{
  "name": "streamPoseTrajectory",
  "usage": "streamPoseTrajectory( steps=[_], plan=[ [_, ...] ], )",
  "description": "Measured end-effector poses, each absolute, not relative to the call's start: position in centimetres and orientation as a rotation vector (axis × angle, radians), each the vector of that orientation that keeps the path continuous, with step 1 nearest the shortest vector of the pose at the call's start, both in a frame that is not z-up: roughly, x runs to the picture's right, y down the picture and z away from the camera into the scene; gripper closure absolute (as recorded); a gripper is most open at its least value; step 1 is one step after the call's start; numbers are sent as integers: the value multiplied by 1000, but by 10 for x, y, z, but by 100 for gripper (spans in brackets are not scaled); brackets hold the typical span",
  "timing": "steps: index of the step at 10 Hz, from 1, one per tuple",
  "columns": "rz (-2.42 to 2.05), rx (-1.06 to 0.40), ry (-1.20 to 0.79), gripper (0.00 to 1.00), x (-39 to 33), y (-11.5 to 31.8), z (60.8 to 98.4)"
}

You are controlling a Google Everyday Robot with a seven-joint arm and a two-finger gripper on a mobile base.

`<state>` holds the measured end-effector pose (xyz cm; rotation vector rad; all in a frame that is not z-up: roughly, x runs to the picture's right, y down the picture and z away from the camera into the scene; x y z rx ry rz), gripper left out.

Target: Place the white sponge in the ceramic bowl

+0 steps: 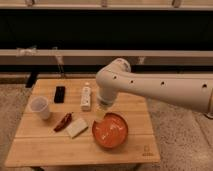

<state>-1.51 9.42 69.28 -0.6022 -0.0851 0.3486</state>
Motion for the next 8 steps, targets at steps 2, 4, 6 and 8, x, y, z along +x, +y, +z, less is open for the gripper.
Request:
streamPoseTrajectory(
  steps=[2, 4, 6, 8],
  plan=[
    [347, -602, -84, 20, -15, 95, 693],
    [301, -576, -104, 20, -23, 96, 690],
    [206, -572, -149, 20, -50, 107, 683],
    [81, -591, -202, 20, -94, 138, 670]
  ],
)
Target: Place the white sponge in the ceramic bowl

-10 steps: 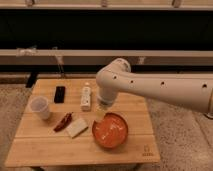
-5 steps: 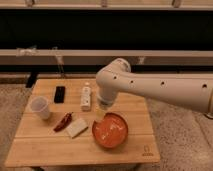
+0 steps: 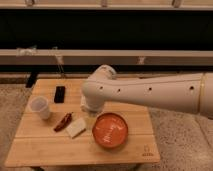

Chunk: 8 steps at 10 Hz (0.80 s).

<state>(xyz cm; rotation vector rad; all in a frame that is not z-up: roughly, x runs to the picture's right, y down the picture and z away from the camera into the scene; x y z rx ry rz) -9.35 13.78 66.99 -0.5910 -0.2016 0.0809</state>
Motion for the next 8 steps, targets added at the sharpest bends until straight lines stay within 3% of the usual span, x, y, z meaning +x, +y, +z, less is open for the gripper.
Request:
streamPoseTrajectory(
  steps=[4, 8],
  plan=[
    [-158, -668, -208, 20, -168, 201, 692],
    [-223, -709, -165, 20, -193, 222, 737]
  ],
)
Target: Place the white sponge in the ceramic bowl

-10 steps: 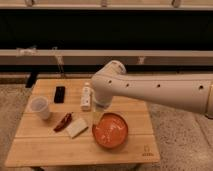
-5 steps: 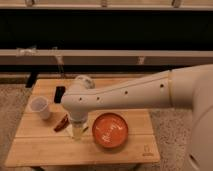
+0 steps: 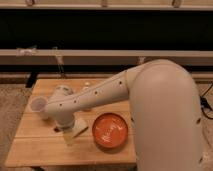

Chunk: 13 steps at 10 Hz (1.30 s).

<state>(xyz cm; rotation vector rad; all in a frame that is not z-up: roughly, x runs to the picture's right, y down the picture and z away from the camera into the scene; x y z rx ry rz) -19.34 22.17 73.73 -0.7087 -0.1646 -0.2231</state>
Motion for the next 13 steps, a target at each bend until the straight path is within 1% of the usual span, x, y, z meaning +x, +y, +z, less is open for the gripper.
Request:
streamPoseTrajectory(
  steps=[7, 13],
  plan=[
    [-229, -695, -112, 20, -198, 229, 779],
    [-156, -719, -83, 20, -181, 220, 816]
  ],
)
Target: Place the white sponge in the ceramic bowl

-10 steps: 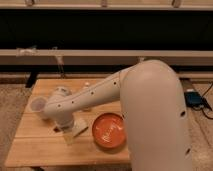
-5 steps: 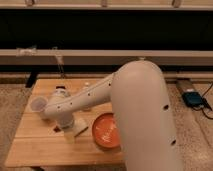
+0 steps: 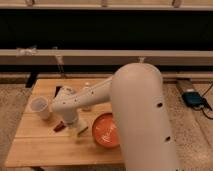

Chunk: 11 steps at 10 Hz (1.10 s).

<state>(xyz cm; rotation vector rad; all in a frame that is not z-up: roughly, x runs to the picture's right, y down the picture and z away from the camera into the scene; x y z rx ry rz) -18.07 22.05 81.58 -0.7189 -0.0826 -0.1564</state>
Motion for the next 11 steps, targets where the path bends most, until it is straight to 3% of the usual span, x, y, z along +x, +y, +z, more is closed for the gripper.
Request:
streamPoseTrajectory(
  steps=[4, 5, 11],
  plan=[
    [-133, -727, -68, 20, -170, 219, 824],
    [-130, -726, -64, 24, -168, 219, 825],
    [-104, -721, -83, 82, -157, 208, 814]
  ],
)
